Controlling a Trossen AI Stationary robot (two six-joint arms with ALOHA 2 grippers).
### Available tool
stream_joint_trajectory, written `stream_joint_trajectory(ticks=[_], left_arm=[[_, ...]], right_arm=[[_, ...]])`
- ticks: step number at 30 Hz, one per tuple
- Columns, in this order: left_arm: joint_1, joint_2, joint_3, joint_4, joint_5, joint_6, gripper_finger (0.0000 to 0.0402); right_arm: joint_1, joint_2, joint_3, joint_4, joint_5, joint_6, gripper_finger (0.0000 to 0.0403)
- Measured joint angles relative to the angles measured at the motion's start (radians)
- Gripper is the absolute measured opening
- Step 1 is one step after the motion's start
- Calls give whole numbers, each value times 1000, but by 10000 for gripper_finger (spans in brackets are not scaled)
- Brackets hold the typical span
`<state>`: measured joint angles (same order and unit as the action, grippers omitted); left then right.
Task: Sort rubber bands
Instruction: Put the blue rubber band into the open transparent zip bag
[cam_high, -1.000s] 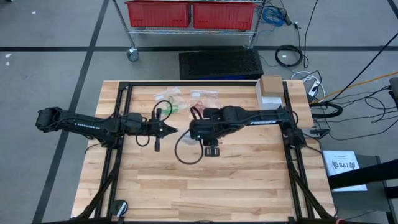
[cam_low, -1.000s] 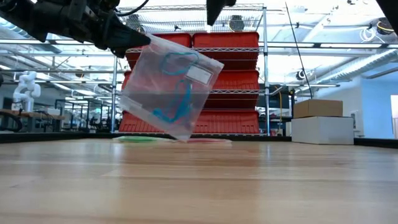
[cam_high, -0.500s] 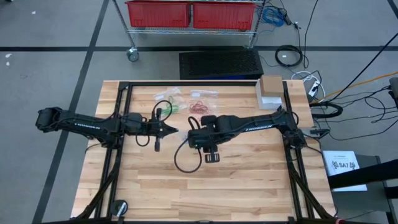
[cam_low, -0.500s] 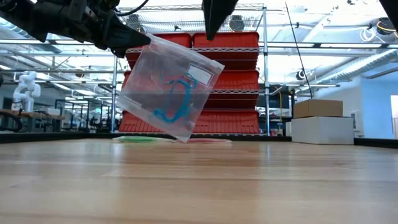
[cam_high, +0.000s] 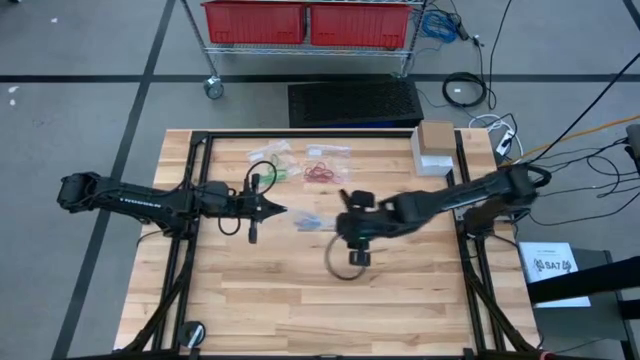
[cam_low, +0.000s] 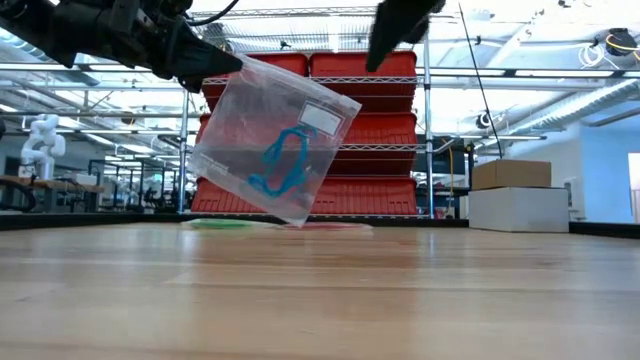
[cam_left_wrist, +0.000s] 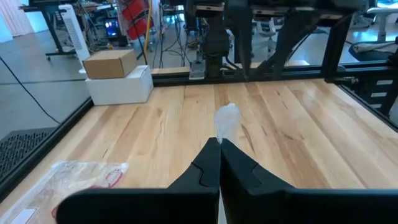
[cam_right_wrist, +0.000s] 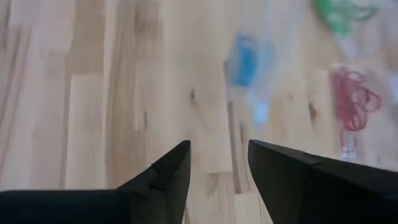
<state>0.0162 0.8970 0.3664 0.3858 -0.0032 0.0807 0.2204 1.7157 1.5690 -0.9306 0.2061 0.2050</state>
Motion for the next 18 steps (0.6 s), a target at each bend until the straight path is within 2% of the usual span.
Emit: stream_joint_trajectory(ticks=[5,9,14,18], left_arm=[[0,0,0,-1,0,-15,2],[0,0,0,-2,0,-16,2],[0,0,0,-2,0,-18,2],[0,0,0,-1,0,-22,2]], right_arm=[[53,-208,-336,271,160,87,153],[112,-310,-579,534,305,132,153],[173,-346,-823,970,470,122,153],[174,-340,-934,1248,502,121,153]])
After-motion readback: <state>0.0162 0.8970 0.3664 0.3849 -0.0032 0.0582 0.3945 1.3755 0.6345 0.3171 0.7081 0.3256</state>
